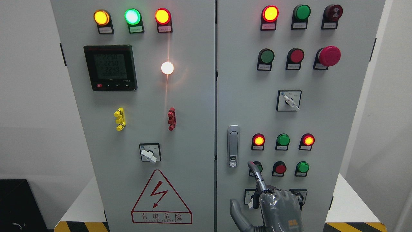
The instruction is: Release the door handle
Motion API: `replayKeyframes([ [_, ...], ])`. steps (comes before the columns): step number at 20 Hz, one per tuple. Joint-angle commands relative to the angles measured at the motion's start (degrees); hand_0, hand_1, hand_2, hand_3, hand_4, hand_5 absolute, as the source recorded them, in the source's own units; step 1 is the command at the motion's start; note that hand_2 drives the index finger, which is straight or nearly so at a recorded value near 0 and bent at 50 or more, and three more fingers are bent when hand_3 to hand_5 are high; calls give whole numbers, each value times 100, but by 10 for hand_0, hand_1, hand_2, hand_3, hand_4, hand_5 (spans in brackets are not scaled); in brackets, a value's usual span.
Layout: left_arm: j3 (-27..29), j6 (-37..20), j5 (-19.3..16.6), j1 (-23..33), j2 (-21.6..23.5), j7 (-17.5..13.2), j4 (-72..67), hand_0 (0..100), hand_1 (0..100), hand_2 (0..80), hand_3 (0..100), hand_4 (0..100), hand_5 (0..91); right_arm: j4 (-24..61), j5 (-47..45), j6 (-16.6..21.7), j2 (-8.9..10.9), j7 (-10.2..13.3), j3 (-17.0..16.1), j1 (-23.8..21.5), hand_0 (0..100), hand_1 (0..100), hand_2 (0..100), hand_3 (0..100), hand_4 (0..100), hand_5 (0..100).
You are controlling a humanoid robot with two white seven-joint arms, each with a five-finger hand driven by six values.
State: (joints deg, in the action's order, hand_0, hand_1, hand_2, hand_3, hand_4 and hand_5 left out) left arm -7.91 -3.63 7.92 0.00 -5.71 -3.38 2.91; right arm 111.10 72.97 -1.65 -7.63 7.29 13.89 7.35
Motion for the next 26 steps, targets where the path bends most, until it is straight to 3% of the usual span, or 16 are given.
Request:
replayKeyframes([
  [1, 0, 3, -1, 105, 0, -5, -1, 120, 556, 0, 0, 0, 0, -431, 577, -134, -1, 18, 273, 196, 451, 240, 0, 886, 930, 1000],
  [20, 0, 3, -1, 105, 0, -5, -1, 120, 556, 0, 0, 0, 0, -1117, 1035, -406, -10, -17, 343, 688, 431, 238, 0, 894, 934, 1000],
  [26, 0, 3, -1, 105, 0, -5, 8, 120, 556, 0, 0, 0, 0, -1214, 1052, -661, -10, -26, 343, 785, 430, 237, 0, 895, 934, 1000],
])
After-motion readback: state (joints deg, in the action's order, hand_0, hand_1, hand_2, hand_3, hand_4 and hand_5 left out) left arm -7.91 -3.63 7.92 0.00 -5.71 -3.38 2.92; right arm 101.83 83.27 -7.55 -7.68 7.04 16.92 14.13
